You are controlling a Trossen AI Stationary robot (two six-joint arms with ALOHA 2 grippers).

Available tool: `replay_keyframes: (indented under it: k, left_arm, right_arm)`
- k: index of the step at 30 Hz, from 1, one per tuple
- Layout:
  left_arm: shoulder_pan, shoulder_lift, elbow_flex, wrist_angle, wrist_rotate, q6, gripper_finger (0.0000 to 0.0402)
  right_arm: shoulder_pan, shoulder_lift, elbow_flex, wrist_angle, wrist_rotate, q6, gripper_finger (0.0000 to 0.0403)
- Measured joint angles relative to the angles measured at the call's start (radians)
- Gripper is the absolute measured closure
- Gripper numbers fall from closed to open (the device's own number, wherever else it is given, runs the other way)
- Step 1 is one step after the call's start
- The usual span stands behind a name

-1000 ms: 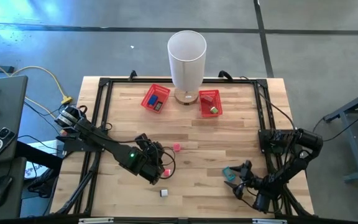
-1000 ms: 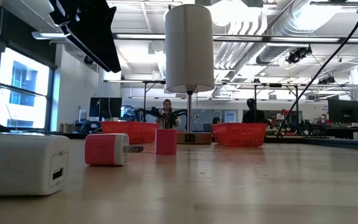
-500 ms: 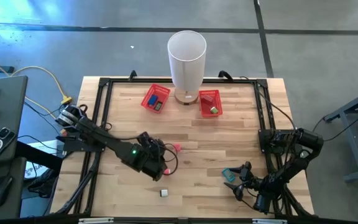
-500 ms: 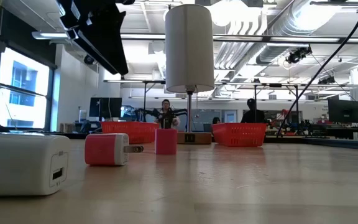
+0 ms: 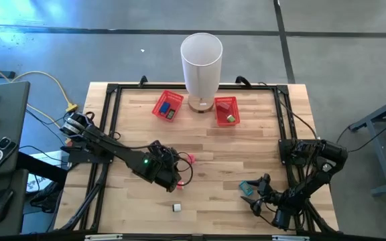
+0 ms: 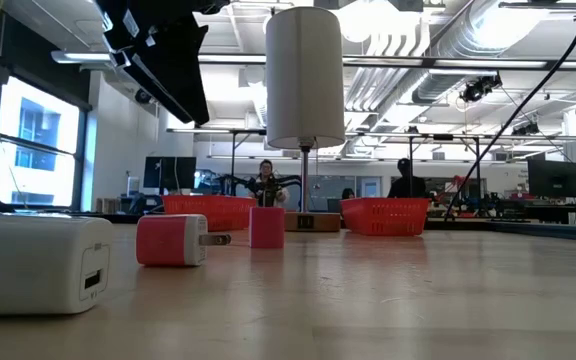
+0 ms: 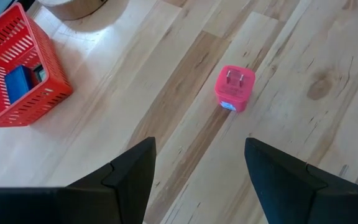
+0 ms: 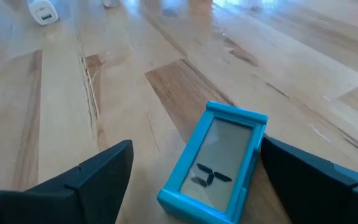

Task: Sort adapters and digital timers
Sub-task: Put the light blue digital timer into the left red bin

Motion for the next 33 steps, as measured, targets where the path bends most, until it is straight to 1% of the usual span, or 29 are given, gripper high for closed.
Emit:
replay_keyframes:
  k: [5, 7, 9, 12, 19, 21, 33]
  left_arm:
    - [-0.001, 0.000, 0.000, 0.000, 0.004, 0.000, 0.0165]
    - [-0.001, 0.000, 0.000, 0.000, 0.005, 0.000, 0.0165]
    - [-0.001, 0.000, 0.000, 0.000, 0.005, 0.000, 0.0165]
    - [-0.001, 0.000, 0.000, 0.000, 0.005, 0.000, 0.0165]
    - [-0.001, 0.000, 0.000, 0.010, 0.005, 0.000, 0.0165]
    - [-0.001, 0.000, 0.000, 0.010, 0.005, 0.000, 0.0165]
    - [-0.001, 0.000, 0.000, 0.011, 0.006, 0.000, 0.0165]
  right_arm:
    - [0.001, 0.029, 0.000, 0.004, 0.028, -0.002, 0.0062]
    - [-0.001, 0.030, 0.000, 0.004, 0.029, -0.012, 0.0071]
    - [-0.002, 0.031, -0.002, 0.005, 0.025, -0.050, 0.0088]
    - [-0.003, 0.032, -0.004, 0.001, 0.025, -0.065, 0.0126]
    - [-0.005, 0.032, -0.008, -0.004, 0.031, -0.058, 0.0238]
    - [-0.005, 0.032, -0.007, -0.002, 0.031, -0.058, 0.0263]
    - [-0.006, 0.031, -0.007, 0.013, 0.059, -0.055, 0.0264]
